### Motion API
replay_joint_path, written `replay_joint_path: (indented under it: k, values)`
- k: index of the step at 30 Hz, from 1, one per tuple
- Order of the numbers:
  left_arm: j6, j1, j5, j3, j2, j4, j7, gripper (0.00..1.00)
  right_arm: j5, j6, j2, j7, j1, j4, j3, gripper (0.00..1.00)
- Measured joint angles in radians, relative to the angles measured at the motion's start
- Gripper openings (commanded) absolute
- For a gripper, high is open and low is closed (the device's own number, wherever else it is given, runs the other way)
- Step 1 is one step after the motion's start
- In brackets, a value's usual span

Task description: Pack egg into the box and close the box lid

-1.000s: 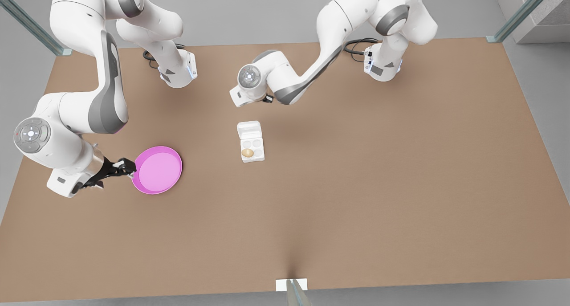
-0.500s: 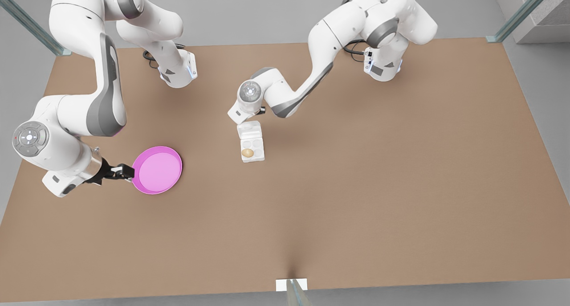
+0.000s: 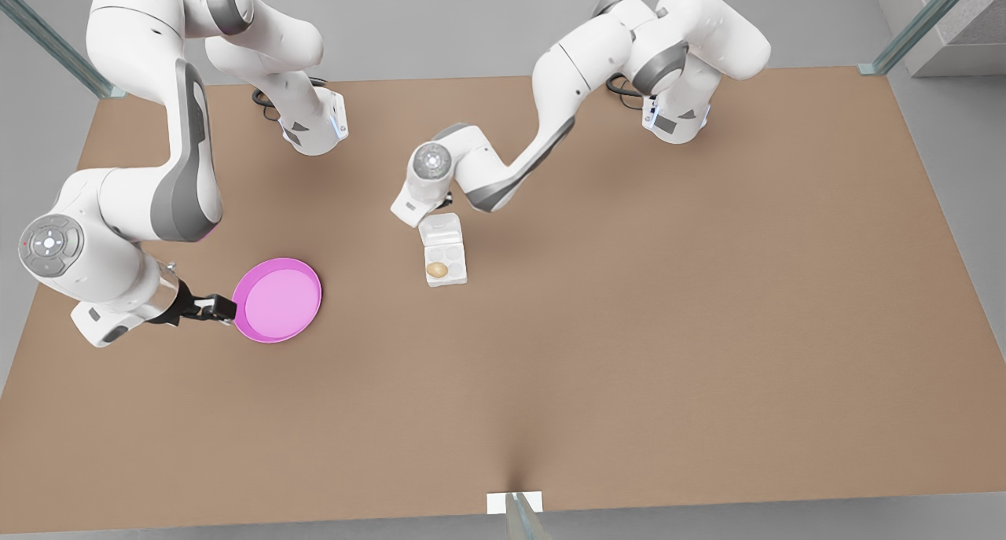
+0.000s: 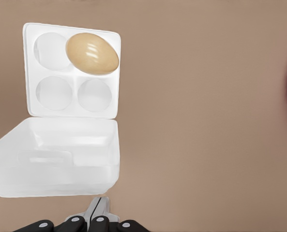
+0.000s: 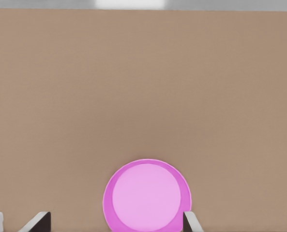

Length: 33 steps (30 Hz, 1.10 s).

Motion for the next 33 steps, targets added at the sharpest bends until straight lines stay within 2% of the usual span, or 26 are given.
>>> replay_joint_path:
  k: [9,19,20,21,22,24,27,28,30,31,33]
  values:
    - [0.004,0.001,0.003,0.026,0.018,0.046,-0.049,0.21,0.005,-0.001,0.001,0.028,0.001,0.014,0.000,1.00]
    - [-0.006,0.007,0.006,0.108,0.018,0.052,-0.078,0.21,0.005,-0.002,0.001,0.045,0.002,0.014,0.000,1.00]
    - [-0.009,0.008,0.006,0.113,0.016,0.052,-0.080,0.50,0.005,-0.002,0.001,0.047,0.002,0.015,0.000,1.00]
    - [-0.016,0.008,0.005,0.117,0.004,0.054,-0.082,0.84,0.006,-0.003,0.001,0.048,0.002,0.015,0.000,1.00]
    - [-0.032,0.009,0.003,0.152,-0.021,0.059,-0.083,1.00,0.006,-0.002,0.001,0.049,0.002,0.015,0.000,1.00]
    - [-0.091,0.114,-0.001,0.258,-0.119,0.059,-0.070,1.00,0.006,-0.002,0.001,0.051,0.002,0.016,0.000,1.00]
    - [-0.265,0.494,0.001,0.323,-0.275,0.063,0.040,1.00,0.006,-0.002,0.001,0.054,0.003,0.016,0.001,1.00]
    - [-0.317,0.612,0.021,0.301,-0.364,0.026,0.087,1.00,0.006,-0.001,0.002,0.055,0.003,0.016,0.001,1.00]
    - [-0.400,0.807,0.093,0.164,-0.567,-0.101,0.177,1.00,0.006,-0.001,0.003,0.056,0.003,0.016,0.001,1.00]
    - [-0.433,0.842,0.118,0.137,-0.644,-0.152,0.218,1.00,0.006,-0.001,0.005,0.057,0.003,0.016,0.001,1.00]
    - [-0.490,0.865,0.151,0.116,-0.710,-0.196,0.294,1.00,0.006,0.000,0.009,0.058,0.003,0.019,0.001,1.00]
